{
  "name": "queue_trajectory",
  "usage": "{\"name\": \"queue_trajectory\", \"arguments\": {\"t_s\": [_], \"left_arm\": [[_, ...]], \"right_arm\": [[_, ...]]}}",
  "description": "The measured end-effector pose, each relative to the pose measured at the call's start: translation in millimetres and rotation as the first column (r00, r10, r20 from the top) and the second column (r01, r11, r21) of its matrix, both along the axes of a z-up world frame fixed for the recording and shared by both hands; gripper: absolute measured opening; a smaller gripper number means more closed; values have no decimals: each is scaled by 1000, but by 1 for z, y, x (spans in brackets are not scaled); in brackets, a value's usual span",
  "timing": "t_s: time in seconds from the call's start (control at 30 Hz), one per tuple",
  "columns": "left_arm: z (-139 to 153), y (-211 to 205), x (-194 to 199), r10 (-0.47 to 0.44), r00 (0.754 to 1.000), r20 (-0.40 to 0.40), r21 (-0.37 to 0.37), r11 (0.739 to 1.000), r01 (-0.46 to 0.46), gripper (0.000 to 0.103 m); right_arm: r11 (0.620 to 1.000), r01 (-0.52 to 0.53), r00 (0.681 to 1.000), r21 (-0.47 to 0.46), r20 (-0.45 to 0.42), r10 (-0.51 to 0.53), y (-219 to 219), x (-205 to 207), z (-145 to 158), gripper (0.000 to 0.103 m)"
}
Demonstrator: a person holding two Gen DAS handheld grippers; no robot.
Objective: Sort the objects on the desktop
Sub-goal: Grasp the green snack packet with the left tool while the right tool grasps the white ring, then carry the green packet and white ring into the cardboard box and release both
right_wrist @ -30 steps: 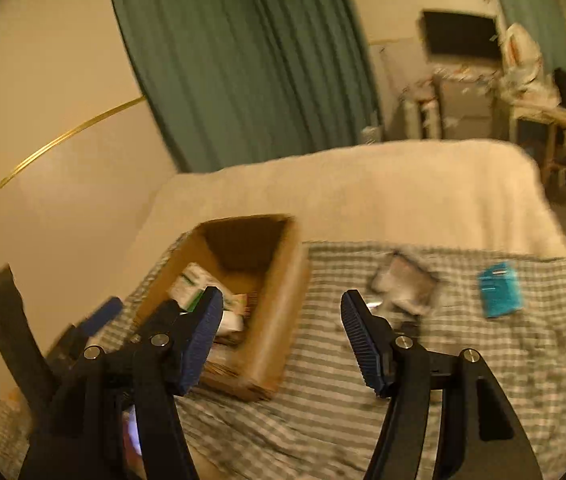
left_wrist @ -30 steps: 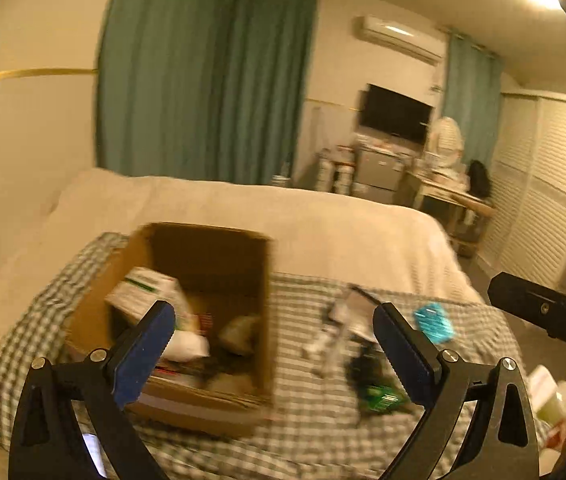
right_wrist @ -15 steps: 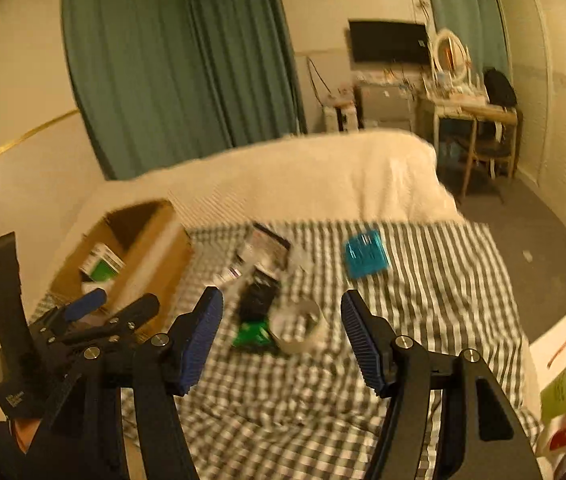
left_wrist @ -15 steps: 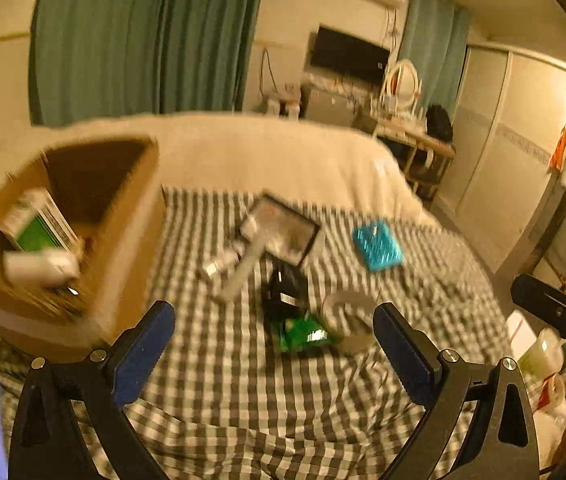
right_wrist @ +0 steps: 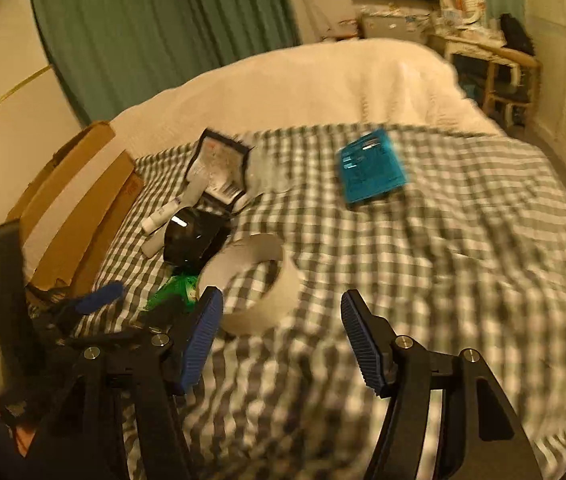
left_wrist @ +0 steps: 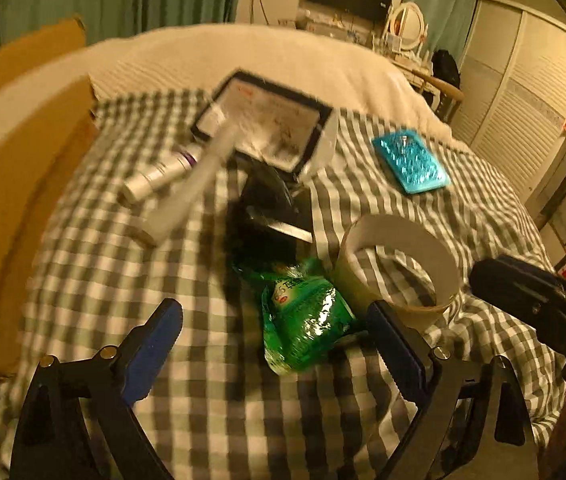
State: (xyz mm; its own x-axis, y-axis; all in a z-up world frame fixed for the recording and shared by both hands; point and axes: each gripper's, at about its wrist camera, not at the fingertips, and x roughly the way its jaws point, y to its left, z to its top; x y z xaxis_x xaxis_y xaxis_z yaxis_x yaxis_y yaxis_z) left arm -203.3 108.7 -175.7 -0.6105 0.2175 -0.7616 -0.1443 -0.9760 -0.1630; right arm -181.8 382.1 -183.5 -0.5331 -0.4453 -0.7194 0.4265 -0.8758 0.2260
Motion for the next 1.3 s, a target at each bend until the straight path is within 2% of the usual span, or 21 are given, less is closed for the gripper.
{"name": "queue_trajectory", "arguments": {"t_s": [0.07,0.13,0.17,0.2,0.23,0.33,0.57,0.7,0.73,0.77,0.87,1.03,1.13,1.3], "left_arm": [[-6,2,-4,-2,1000,10,3,1000,2,96],[-9,3,-9,-4,1000,20,14,1000,3,95],[-10,3,-11,-7,1000,19,16,1000,7,89],[-10,5,-12,-18,1000,18,11,1000,17,79],[-12,8,-13,-41,999,22,5,999,41,46],[-12,9,-11,-75,997,22,-10,997,75,36],[19,-27,14,38,998,-50,-64,997,-41,35],[19,-45,17,89,994,-58,-35,995,-92,35],[17,-45,15,94,994,-54,-29,995,-96,35],[16,-46,15,97,994,-50,-28,995,-98,35],[22,-43,20,84,994,-68,-32,996,-87,35],[52,-38,29,56,990,-131,13,998,-54,35],[84,-46,40,58,980,-193,86,995,-42,35],[167,-94,61,131,926,-354,193,979,-65,35]], "right_arm": [[999,-45,999,-13,3,45,-8,-7,-7,61],[995,-89,996,-38,6,90,-14,-11,-12,70],[994,-101,995,-45,6,101,-17,-12,-14,72],[993,-109,994,-52,2,109,-19,-14,-16,75],[992,-110,994,-59,-1,110,-21,-16,-18,78],[991,-115,993,-72,16,116,-24,-24,-23,80],[995,-101,995,-12,23,101,-36,-37,-32,86],[990,-109,994,90,22,108,-56,-38,-43,89],[987,-104,995,119,21,103,-59,-38,-48,88],[986,-99,995,135,32,95,-60,-39,-52,82],[992,-68,998,104,23,66,-46,-35,-50,79],[998,-27,999,65,-15,28,-15,6,-18,79],[996,-63,997,57,-43,65,-14,38,10,79],[991,-131,982,20,-135,133,-44,75,83,79]]}}
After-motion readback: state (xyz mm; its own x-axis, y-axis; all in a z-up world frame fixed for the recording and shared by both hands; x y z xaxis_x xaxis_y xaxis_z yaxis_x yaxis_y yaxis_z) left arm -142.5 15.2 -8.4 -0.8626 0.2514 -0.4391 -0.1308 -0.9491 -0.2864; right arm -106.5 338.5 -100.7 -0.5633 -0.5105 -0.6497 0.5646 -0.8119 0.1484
